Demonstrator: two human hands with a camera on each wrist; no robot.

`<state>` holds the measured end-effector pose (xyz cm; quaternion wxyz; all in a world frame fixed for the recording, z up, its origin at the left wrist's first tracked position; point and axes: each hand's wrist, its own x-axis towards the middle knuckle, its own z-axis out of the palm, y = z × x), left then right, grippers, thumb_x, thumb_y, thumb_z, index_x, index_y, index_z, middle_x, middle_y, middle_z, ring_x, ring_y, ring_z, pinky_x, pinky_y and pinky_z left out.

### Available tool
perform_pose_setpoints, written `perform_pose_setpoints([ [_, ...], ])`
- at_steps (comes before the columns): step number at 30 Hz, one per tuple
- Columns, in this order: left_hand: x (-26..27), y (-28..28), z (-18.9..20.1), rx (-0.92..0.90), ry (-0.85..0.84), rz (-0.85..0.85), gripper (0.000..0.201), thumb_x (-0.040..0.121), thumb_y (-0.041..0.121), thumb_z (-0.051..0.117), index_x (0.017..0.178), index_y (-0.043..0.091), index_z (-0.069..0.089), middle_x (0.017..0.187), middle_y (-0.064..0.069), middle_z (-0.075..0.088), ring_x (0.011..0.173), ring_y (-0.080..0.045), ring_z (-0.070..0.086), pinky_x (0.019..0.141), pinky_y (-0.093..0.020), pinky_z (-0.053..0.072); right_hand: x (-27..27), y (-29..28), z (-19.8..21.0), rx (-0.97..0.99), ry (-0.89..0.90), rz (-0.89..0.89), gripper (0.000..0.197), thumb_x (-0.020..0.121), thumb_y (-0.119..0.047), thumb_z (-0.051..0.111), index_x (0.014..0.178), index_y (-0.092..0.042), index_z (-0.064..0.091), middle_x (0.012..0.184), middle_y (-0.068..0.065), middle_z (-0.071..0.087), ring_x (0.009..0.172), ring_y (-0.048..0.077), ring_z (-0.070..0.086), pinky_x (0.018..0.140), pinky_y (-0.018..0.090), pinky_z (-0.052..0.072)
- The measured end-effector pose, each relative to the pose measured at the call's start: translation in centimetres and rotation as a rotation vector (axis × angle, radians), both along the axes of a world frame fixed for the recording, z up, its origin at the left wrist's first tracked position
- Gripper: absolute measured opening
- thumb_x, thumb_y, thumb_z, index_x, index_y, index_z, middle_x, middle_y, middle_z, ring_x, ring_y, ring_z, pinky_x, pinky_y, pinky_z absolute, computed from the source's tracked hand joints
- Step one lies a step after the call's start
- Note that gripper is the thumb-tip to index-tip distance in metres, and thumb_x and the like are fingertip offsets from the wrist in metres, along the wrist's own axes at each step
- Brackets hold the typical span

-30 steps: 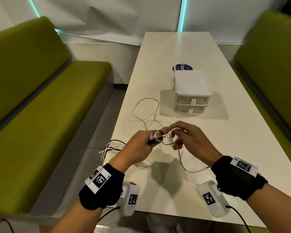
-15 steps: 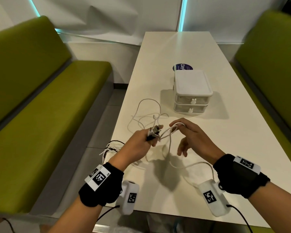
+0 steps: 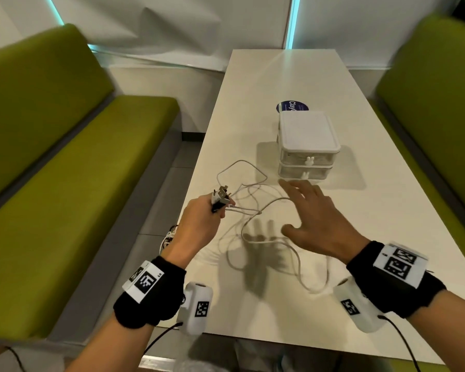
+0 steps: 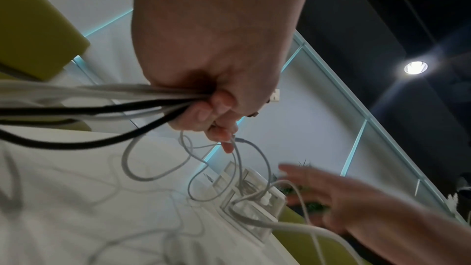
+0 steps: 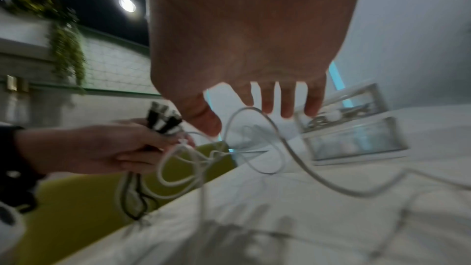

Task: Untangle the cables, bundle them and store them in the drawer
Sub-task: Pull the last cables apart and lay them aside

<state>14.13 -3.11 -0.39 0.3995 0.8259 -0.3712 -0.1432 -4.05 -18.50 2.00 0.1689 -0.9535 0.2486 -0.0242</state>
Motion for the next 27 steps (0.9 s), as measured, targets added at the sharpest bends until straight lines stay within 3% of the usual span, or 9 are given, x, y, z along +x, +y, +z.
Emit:
perform_pose_setpoints([
  [5,-0.5,-0.1,-0.4,0.066,-0.017,-0.072,0.052,0.090,0.001,0.048,0.067,0.047,0.059,0.067,0.012,0.062,0.070,-0.007,0.056,0.059,-0.023,0.040,3.0,3.6,-0.5,0.025,-0.151,0.125,0.051,0.088,-0.051,0.038,0.120,-0.021,0.063,0.111,-0.001,0.063,0.110,0.020,0.048,0.092,0.042,0.041],
  [8,-0.4,0.4,0.0,0.001,0.038,-0.066,0.044,0.094,0.004,0.049,0.086,0.044,0.064,0.062,0.013,0.059,0.070,0.000,0.056,0.059,-0.013,0.040,3.7,3.6,-1.5,0.106,-0.230,0.115,0.016,0.094,-0.029,0.055,0.095,-0.019,0.067,0.092,-0.003,0.061,0.095,0.022,0.056,0.081,0.037,0.044],
  [11,0.4,1.2,0.7,-0.042,0.050,-0.010,0.028,0.097,0.009,0.049,0.103,0.027,0.069,0.067,0.009,0.061,0.057,0.005,0.051,0.050,-0.011,0.036,3.4,2.5,-1.7,0.219,-0.315,0.040,0.011,0.091,-0.018,0.059,0.082,-0.020,0.062,0.084,-0.004,0.063,0.083,0.015,0.060,0.078,0.036,0.048],
  [14,1.6,1.7,1.0,-0.005,0.039,0.041,0.023,0.097,0.008,0.046,0.097,0.005,0.069,0.099,0.004,0.071,0.048,0.007,0.048,0.044,-0.013,0.029,3.5,1.8,-1.7,0.259,-0.325,-0.006,0.012,0.091,-0.019,0.059,0.080,-0.018,0.063,0.083,-0.006,0.066,0.079,0.006,0.060,0.078,0.033,0.049],
  [16,2.3,2.1,1.2,0.018,0.042,0.088,0.025,0.097,0.010,0.047,0.089,0.001,0.069,0.099,0.005,0.070,0.044,0.004,0.047,0.042,-0.013,0.028,3.8,1.6,-1.7,0.260,-0.345,-0.044,0.010,0.091,-0.023,0.060,0.082,-0.020,0.065,0.087,-0.007,0.065,0.080,0.004,0.061,0.078,0.031,0.049],
  [18,3.0,2.8,1.7,0.041,0.029,0.136,0.026,0.098,0.013,0.046,0.091,0.008,0.071,0.091,0.003,0.069,0.044,0.001,0.049,0.040,-0.014,0.029,3.9,1.2,-1.7,0.302,-0.297,-0.045,0.006,0.090,-0.030,0.063,0.089,-0.026,0.067,0.092,-0.011,0.064,0.081,0.001,0.061,0.077,0.027,0.048],
  [21,4.5,4.4,2.2,0.100,-0.037,0.206,0.028,0.098,0.013,0.046,0.102,0.022,0.072,0.088,-0.005,0.069,0.070,-0.017,0.061,0.051,-0.027,0.040,3.9,0.7,-2.2,0.300,-0.016,0.065,0.012,0.091,-0.036,0.063,0.103,-0.036,0.064,0.086,-0.014,0.067,0.075,0.002,0.062,0.070,0.021,0.046],
  [24,5.9,5.9,2.1,0.183,-0.083,0.251,0.025,0.097,0.018,0.048,0.103,0.016,0.073,0.092,-0.012,0.070,0.062,-0.028,0.050,0.055,-0.032,0.039,4.1,0.7,-2.8,0.246,0.088,0.070,0.009,0.094,-0.028,0.059,0.095,-0.032,0.066,0.061,-0.010,0.064,0.061,0.003,0.060,0.062,0.019,0.041],
  [27,6.7,6.7,1.8,0.270,-0.195,0.270,0.027,0.094,0.008,0.050,0.108,0.016,0.072,0.100,-0.012,0.070,0.079,-0.030,0.060,0.070,-0.040,0.050,4.7,1.0,-3.4,0.245,0.076,0.048,0.010,0.095,-0.028,0.057,0.094,-0.030,0.067,0.061,-0.009,0.061,0.062,0.007,0.058,0.065,0.024,0.042],
])
